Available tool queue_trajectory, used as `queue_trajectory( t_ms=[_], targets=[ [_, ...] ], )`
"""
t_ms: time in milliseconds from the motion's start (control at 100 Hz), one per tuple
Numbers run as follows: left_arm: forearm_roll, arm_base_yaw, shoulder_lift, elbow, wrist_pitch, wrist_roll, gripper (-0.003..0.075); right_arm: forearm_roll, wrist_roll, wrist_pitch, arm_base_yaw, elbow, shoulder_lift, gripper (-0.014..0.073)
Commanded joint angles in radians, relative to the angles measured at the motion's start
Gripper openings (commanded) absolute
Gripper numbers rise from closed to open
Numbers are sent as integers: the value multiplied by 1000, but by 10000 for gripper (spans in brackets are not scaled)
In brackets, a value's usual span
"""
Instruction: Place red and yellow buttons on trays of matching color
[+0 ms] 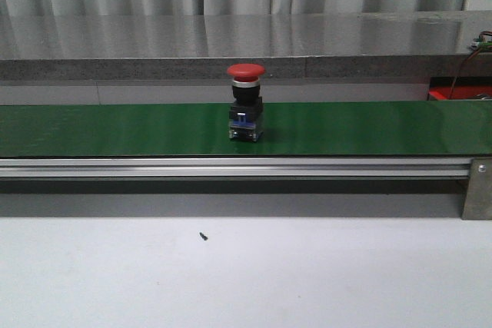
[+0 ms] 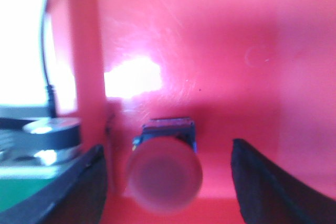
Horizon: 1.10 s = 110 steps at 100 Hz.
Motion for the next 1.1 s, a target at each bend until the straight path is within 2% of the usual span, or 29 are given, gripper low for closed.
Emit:
queue_trajectory(
  t_ms=[0,340,500,710,1090],
  targets=[
    [-9,-9,4,-27,-77,0,-20,6,-18,27,2,-43,-131,499],
    [-9,-9,4,-27,-77,0,-20,19,-48,153,83,50,-337,499],
    [-9,-9,4,-27,-77,0,-20,35,-59,107,156,203,-446,499],
    [-9,-9,4,-27,-77,0,-20,52,-85,14,307,402,-543,503],
    [-9,-9,4,-27,-77,0,-20,70,-85,-117,519,467,-505,503]
  ],
)
